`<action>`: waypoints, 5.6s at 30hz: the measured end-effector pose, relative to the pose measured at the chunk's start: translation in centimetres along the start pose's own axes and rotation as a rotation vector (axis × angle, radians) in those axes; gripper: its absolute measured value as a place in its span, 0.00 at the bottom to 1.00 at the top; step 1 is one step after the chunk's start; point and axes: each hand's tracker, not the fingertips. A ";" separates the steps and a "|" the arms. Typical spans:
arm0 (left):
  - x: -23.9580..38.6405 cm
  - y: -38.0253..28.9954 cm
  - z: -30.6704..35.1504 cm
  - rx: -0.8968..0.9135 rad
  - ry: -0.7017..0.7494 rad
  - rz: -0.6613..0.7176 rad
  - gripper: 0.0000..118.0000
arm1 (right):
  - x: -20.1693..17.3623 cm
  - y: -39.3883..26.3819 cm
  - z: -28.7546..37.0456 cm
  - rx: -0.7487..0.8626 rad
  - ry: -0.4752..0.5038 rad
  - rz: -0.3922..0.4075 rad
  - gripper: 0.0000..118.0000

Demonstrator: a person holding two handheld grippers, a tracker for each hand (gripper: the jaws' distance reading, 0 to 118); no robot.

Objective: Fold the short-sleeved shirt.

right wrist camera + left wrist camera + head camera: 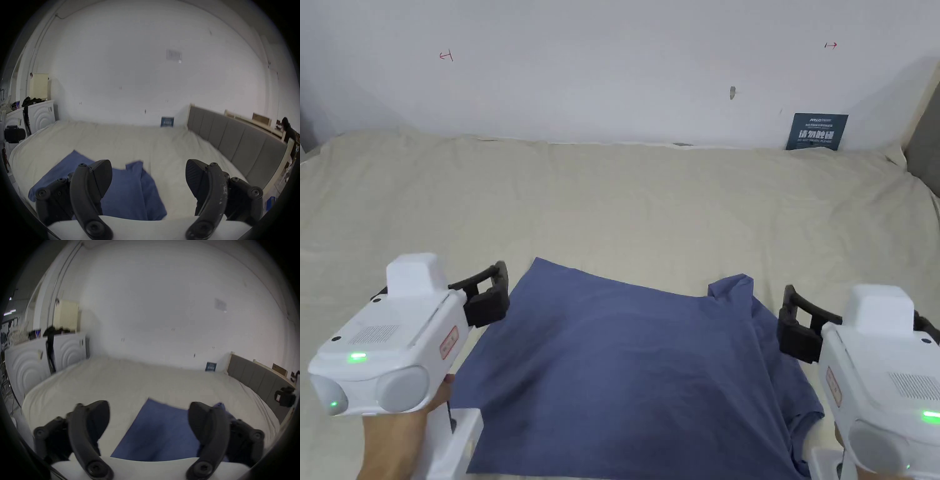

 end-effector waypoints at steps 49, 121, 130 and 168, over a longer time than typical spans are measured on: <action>0.3 -9.4 -40.3 -0.731 -0.090 -0.216 0.05 | 2.0 -2.5 -18.9 -0.231 -0.103 0.053 0.01; -5.4 25.1 -25.4 0.092 0.041 -0.011 0.02 | 5.0 25.8 -26.2 0.165 0.071 -0.079 0.03; -6.0 9.8 -27.4 -0.145 0.028 -0.011 0.02 | 3.7 12.4 -28.3 -0.099 0.119 -0.121 0.03; -10.0 -18.7 -2.3 -0.728 0.124 -0.051 0.04 | 6.2 -21.7 -4.9 -0.804 0.058 -0.269 0.05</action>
